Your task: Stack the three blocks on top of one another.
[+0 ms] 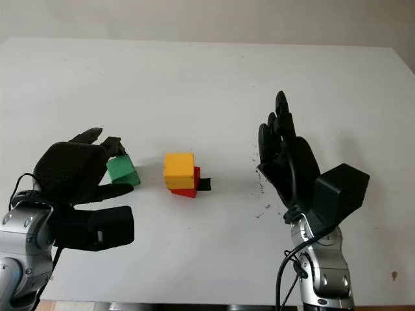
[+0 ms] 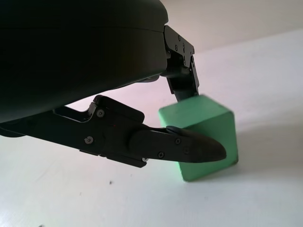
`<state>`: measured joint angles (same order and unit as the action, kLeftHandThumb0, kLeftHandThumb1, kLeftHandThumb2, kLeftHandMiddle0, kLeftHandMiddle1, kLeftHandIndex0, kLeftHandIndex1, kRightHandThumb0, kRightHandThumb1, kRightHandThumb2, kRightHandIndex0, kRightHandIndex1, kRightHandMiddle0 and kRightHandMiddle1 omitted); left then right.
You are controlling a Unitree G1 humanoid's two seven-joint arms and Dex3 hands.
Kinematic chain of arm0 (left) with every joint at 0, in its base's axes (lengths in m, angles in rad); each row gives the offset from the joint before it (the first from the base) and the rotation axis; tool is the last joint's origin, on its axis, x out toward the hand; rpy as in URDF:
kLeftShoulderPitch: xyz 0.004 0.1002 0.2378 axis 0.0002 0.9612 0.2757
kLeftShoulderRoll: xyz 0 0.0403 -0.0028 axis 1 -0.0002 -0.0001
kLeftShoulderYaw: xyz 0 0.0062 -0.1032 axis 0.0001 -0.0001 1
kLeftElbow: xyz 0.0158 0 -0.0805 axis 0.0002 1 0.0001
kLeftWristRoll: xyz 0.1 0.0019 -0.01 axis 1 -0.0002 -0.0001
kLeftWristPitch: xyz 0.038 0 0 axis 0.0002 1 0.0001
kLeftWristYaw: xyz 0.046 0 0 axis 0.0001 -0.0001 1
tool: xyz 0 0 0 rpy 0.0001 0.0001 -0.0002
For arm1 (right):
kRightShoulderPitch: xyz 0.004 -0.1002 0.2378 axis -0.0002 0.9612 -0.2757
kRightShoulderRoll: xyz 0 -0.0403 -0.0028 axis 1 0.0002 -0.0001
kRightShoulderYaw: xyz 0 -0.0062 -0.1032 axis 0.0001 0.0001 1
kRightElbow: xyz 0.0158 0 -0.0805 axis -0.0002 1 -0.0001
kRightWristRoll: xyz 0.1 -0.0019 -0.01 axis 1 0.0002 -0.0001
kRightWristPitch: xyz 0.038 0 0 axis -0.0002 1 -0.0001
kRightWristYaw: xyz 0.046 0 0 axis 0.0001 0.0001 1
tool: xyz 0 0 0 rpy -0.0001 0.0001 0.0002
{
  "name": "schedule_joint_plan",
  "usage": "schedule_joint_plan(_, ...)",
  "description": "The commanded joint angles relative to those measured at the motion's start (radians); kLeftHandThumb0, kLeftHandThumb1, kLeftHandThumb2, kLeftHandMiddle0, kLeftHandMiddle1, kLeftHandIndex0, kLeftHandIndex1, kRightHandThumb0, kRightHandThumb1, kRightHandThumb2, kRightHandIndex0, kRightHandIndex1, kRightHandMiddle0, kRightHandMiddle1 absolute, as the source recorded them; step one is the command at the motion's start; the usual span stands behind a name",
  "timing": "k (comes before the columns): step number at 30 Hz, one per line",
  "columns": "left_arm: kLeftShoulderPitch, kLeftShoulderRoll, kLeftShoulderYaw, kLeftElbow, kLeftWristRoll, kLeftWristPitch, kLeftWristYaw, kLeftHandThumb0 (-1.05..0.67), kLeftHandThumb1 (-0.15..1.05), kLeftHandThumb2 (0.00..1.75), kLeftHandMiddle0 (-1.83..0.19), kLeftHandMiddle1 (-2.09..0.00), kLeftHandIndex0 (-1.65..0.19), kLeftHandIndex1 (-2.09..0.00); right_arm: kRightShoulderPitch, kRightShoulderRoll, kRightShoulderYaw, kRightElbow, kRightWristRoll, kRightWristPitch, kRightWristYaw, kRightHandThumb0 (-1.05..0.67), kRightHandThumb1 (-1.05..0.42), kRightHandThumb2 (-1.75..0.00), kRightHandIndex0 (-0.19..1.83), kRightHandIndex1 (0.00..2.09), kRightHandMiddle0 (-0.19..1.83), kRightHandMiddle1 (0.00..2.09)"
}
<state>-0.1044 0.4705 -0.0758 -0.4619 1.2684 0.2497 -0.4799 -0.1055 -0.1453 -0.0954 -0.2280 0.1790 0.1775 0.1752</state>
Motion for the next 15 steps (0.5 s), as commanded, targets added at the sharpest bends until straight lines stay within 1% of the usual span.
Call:
schedule_joint_plan(1,0.016,0.008,0.013,-0.010,-0.001,-0.004,0.025,-0.40,1.05,0.26,-0.22,-0.06,-0.18,-1.19,0.007,0.000,-0.010,-0.019,0.004,-0.010,-0.004,-0.70,-1.05,-0.58,-0.19,0.00,-0.19,0.00)
schedule_joint_plan(2,0.018,0.009,0.014,-0.010,0.000,-0.005,0.035,-0.37,1.05,0.23,-0.23,-0.06,-0.16,-1.27,0.006,-0.001,-0.009,-0.019,0.003,-0.010,-0.006,-0.70,-1.05,-0.57,-0.19,0.00,-0.19,0.00)
schedule_joint_plan(3,0.021,0.010,0.015,-0.013,0.000,-0.008,0.045,-0.35,1.05,0.21,-0.23,-0.06,-0.16,-1.30,0.006,-0.001,-0.009,-0.019,0.003,-0.014,-0.005,-0.70,-1.05,-0.57,-0.19,0.00,-0.19,0.00)
schedule_joint_plan(6,0.030,0.018,0.021,-0.035,-0.002,-0.024,0.067,-0.33,1.05,0.16,-0.26,-0.06,-0.18,-1.29,0.009,-0.003,-0.009,-0.020,0.006,-0.015,-0.002,-0.69,-1.05,-0.58,-0.19,0.00,-0.19,0.00)
schedule_joint_plan(11,0.026,0.041,0.049,-0.077,-0.035,-0.064,0.077,-0.34,1.05,0.14,-0.30,-0.08,-0.20,-1.30,0.013,0.000,-0.007,-0.027,0.014,-0.006,-0.006,-0.69,-1.05,-0.56,-0.19,0.00,-0.19,0.00)
schedule_joint_plan(12,0.018,0.048,0.060,-0.088,-0.053,-0.070,0.066,-0.35,1.05,0.14,-0.31,-0.08,-0.21,-1.29,0.013,-0.002,-0.005,-0.031,0.013,0.003,-0.008,-0.69,-1.05,-0.56,-0.19,0.00,-0.19,0.00)
schedule_joint_plan(15,-0.035,0.107,0.119,-0.110,-0.185,-0.114,0.010,-0.36,1.05,0.12,-0.36,-0.08,-0.29,-1.23,0.015,-0.004,-0.001,-0.035,0.005,0.012,-0.015,-0.70,-1.05,-0.55,-0.19,0.00,-0.19,0.00)
